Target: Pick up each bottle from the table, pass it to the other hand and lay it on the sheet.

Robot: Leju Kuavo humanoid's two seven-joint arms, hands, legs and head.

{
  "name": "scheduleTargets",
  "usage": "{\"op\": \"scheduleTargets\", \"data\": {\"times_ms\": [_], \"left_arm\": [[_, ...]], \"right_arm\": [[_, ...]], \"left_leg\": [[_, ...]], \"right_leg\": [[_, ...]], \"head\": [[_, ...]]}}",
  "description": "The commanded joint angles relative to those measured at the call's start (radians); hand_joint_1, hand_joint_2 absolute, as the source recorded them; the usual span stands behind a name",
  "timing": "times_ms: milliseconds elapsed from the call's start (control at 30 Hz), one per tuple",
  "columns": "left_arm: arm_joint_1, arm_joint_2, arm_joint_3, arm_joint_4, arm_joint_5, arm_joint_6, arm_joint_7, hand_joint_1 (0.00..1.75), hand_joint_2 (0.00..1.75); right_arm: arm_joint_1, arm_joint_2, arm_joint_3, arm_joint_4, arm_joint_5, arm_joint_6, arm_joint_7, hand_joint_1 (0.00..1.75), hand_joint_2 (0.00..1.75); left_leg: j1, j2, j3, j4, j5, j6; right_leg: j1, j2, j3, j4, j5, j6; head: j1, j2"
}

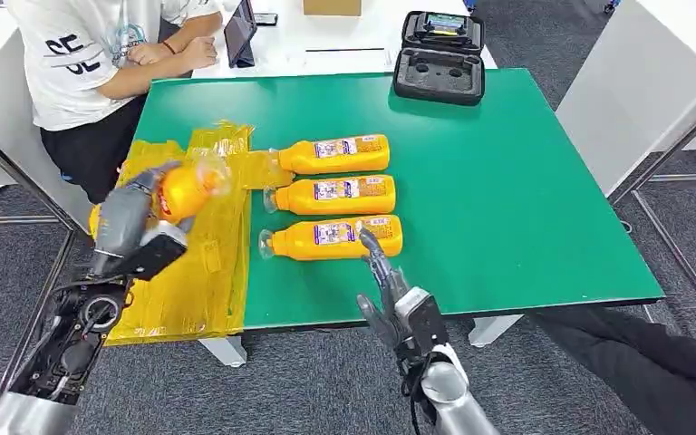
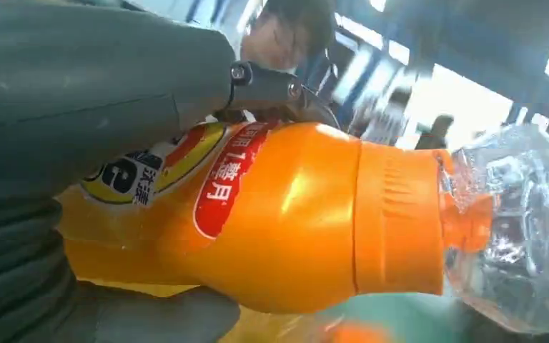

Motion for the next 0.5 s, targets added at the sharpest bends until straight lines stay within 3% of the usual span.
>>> {"op": "scheduleTargets", "data": {"times_ms": [33, 500], "left_arm": [[-0.103, 0.07, -0.124, 0.221, -0.027, -0.028, 0.01, 1.75, 1.75], [-0.157, 0.058, -0.16, 0.35, -0.159, -0.07, 0.057, 1.75, 1.75]], "right_arm": [[-0.017, -0.002, -0.037, 0.012, -0.013, 0.007, -0.006, 0.0, 1.75], [-0.03, 0.009, -0.027, 0.043, 0.013, 0.044, -0.014, 0.0, 1.75]], "left_leg": [[0.0, -0.001, 0.005, -0.001, -0.002, -0.001], [0.0, -0.001, 0.003, 0.0, -0.001, -0.001]], "right_leg": [[0.001, -0.002, 0.006, -0.001, -0.002, 0.0], [0.001, -0.002, 0.004, 0.0, -0.001, 0.0]], "head": [[0.0, 0.0], [0.0, 0.0]]}}
